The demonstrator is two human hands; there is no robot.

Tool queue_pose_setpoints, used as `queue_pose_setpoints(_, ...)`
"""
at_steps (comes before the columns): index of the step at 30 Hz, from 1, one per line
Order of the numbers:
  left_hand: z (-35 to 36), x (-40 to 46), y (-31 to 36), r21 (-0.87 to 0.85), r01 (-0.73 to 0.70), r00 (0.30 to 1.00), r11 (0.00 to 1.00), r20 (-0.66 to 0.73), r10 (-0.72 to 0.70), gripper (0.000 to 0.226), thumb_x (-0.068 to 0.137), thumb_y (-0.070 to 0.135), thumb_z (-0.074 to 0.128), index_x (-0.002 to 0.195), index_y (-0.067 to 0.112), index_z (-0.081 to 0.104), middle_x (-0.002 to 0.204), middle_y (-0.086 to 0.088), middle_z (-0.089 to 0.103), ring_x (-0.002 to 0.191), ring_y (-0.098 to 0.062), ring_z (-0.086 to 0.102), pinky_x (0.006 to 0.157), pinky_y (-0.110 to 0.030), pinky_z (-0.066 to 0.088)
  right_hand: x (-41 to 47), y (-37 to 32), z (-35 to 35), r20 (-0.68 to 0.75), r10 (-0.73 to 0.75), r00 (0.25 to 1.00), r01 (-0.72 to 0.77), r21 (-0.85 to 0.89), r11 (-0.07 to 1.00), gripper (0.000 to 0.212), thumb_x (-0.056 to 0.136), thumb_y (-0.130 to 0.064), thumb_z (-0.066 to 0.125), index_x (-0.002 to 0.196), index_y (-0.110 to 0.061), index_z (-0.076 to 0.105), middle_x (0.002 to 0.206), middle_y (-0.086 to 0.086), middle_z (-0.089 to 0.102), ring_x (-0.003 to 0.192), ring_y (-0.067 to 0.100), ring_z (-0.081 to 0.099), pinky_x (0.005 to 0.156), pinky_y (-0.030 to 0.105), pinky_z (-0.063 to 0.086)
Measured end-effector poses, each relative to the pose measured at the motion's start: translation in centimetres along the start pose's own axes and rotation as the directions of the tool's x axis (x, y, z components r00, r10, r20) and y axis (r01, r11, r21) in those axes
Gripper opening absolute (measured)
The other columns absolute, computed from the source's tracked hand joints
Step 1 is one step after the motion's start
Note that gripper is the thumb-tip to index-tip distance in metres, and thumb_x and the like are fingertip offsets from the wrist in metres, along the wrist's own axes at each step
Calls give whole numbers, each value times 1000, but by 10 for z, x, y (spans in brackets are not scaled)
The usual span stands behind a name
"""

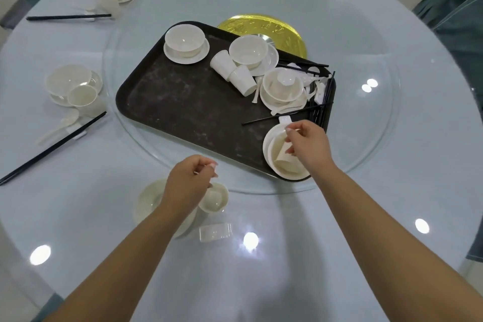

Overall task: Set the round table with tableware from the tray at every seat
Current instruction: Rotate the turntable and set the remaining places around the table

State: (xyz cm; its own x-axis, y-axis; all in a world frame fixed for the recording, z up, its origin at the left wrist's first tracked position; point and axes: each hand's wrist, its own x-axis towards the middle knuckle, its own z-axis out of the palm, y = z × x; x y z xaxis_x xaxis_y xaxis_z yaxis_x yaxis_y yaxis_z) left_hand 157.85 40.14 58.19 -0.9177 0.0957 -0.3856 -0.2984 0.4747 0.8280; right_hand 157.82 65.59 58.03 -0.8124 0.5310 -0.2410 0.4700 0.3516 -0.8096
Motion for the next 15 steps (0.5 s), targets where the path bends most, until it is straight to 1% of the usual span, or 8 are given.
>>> queue_pose_setpoints(2, 1, 13, 8, -10, -7, 1000, 1000, 10, 7, 13, 97, 27, 55, 96, 20, 67, 86, 3, 70, 73, -13, 66, 68, -23, 52, 18, -4, 1, 17, -49, 999, 51, -151, 987, 14, 93, -21, 51, 101, -22, 64, 86, -4, 68, 54, 9, 64, 70, 31, 51)
queue_pose_setpoints(3, 1, 19, 11, -20, -8, 1000, 1000, 13, 8, 13, 97, 27, 55, 96, 20, 66, 86, 4, 70, 74, -13, 66, 66, -22, 51, 27, -6, 2, 39, -73, 997, 80, -235, 969, 21, 94, -20, 49, 109, -20, 63, 93, -3, 68, 64, 13, 66, 71, 30, 49)
queue_pose_setpoints(5, 3, 28, 13, -29, -1, 1000, 1000, 21, 1, 13, 97, 26, 54, 97, 21, 66, 87, 5, 69, 75, -12, 66, 64, -20, 51, 45, -8, 6, 86, -119, 989, 143, -407, 902, 32, 96, -16, 44, 123, -18, 60, 111, 2, 67, 93, 23, 65, 78, 32, 46)
queue_pose_setpoints(7, 5, 35, 13, -38, 13, 999, 999, 36, -12, 12, 97, 26, 55, 98, 22, 66, 87, 5, 70, 75, -12, 66, 64, -19, 51, 64, -8, 10, 127, -143, 982, 189, -544, 817, 37, 98, -14, 40, 129, -17, 58, 125, 7, 62, 110, 27, 59, 85, 35, 47)
queue_pose_setpoints(8, 6, 38, 12, -40, 20, 999, 999, 47, -18, 12, 97, 27, 55, 98, 22, 66, 87, 5, 70, 75, -11, 66, 64, -18, 50, 73, -7, 12, 147, -146, 978, 205, -603, 771, 38, 98, -13, 39, 132, -17, 56, 128, 9, 60, 113, 29, 58, 86, 37, 47)
queue_pose_setpoints(11, 8, 47, 9, -25, 28, 998, 999, 62, -26, 10, 97, 28, 55, 97, 25, 65, 87, 7, 69, 75, -11, 66, 63, -16, 50, 95, -6, 16, 195, -122, 973, 227, -724, 652, 42, 98, -12, 39, 138, -21, 51, 127, 9, 61, 113, 32, 57, 82, 37, 46)
queue_pose_setpoints(13, 9, 53, 6, -32, 32, 998, 999, 54, -31, 10, 97, 27, 56, 96, 26, 65, 85, 8, 69, 75, -10, 66, 63, -14, 49, 105, -6, 19, 241, -100, 965, 254, -781, 570, 45, 95, -8, 38, 136, -21, 51, 123, 9, 62, 110, 32, 58, 82, 39, 47)
queue_pose_setpoints(15, 10, 58, 3, -29, 44, 998, 999, 54, -42, 9, 97, 27, 56, 95, 28, 65, 85, 9, 69, 74, -10, 66, 62, -13, 49, 113, -5, 22, 274, -105, 956, 289, -824, 487, 44, 91, -4, 37, 130, -17, 54, 118, 10, 63, 106, 33, 58, 82, 40, 48)
